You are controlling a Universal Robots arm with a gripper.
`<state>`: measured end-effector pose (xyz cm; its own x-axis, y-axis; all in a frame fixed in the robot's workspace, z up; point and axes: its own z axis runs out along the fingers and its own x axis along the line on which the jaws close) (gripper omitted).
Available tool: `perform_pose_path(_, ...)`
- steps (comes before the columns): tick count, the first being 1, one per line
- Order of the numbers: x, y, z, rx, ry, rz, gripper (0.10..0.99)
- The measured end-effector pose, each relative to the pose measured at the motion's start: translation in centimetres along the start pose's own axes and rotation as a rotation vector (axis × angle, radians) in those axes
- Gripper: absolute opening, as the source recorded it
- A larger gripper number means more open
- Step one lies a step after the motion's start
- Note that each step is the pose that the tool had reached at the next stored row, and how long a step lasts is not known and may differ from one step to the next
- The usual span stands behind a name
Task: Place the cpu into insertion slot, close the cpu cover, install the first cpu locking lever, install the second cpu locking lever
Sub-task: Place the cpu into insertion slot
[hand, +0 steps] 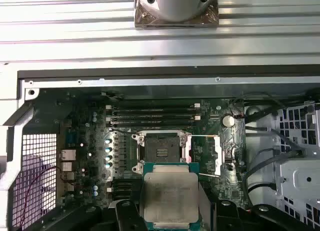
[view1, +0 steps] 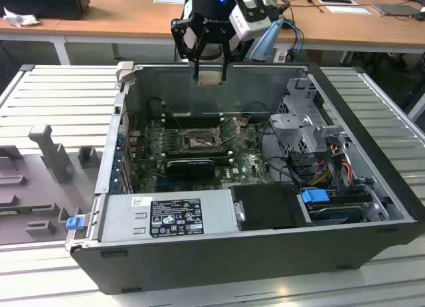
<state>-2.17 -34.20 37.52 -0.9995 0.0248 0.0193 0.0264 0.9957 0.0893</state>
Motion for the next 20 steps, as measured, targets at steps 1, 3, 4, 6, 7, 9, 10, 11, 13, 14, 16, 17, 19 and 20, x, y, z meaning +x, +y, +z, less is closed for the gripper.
perform_pose_path(1, 0.00, 0.00, 0.00, 0.000, -0.0003, 0.003, 0.525)
perform_pose_path(3, 0.00, 0.00, 0.00, 0.000, -0.0010, 0.011, 0.525)
perform_pose_path(4, 0.00, 0.00, 0.00, 0.000, -0.0013, 0.015, 0.525)
perform_pose_path(6, 0.00, 0.00, 0.00, 0.000, -0.0019, 0.021, 0.525)
perform_pose_path(7, 0.00, 0.00, 0.00, -0.001, -0.0020, 0.023, 0.525)
perform_pose_path(9, 0.00, 0.00, 0.00, 0.000, -0.0023, 0.026, 0.525)
perform_pose_path(10, 0.00, 0.00, 0.00, -0.001, -0.0026, 0.029, 0.525)
perform_pose_path(11, 0.00, 0.00, 0.00, -0.001, -0.0028, 0.031, 0.525)
perform_pose_path(13, 0.00, 0.00, 0.00, -0.001, -0.0032, 0.036, 0.525)
perform_pose_path(14, 0.00, 0.00, 0.00, -0.001, -0.0036, 0.040, 0.525)
perform_pose_path(16, 0.00, 0.00, 0.00, -0.001, -0.0046, 0.051, 0.525)
perform_pose_path(17, 0.00, 0.00, 0.00, -0.001, -0.0049, 0.056, 0.525)
perform_pose_path(19, 0.00, 0.00, 0.00, -0.001, -0.0057, 0.064, 0.525)
perform_pose_path(20, 0.00, 0.00, 0.00, -0.001, -0.0063, 0.070, 0.525)
